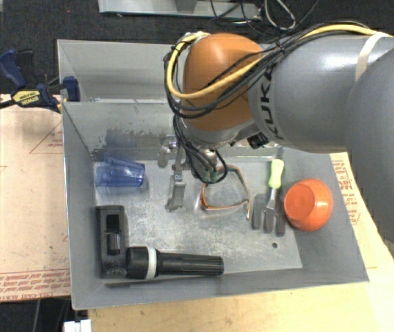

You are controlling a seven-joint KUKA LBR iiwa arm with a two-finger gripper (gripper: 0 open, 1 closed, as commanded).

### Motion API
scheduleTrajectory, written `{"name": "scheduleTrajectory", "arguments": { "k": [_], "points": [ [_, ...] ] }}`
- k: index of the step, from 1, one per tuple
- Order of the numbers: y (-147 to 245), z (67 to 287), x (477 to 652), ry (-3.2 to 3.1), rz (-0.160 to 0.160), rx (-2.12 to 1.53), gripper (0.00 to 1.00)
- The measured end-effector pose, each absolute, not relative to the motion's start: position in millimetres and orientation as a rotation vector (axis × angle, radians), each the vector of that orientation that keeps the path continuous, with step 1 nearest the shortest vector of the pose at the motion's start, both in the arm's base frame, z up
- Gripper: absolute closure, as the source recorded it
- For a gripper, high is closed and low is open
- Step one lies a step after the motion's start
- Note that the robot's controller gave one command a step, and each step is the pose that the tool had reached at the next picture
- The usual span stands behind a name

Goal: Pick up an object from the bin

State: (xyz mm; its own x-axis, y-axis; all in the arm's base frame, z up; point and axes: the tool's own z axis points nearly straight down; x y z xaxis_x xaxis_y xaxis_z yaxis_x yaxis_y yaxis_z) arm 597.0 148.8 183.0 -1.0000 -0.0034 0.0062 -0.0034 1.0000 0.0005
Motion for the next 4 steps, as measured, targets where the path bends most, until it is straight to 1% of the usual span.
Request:
{"name": "scheduleTrajectory", "arguments": {
  "k": [1,2,3,4],
  "points": [
    [148,187,599.0,-3.143,-0.002,-0.001,0.0],
    [208,75,645.8,-3.152,-0.008,-0.029,0.0],
    [223,142,635.6,-3.153,-0.008,-0.032,0.0],
    [249,107,618.9,-3.147,0.001,0.073,0.0]
  ]
}}
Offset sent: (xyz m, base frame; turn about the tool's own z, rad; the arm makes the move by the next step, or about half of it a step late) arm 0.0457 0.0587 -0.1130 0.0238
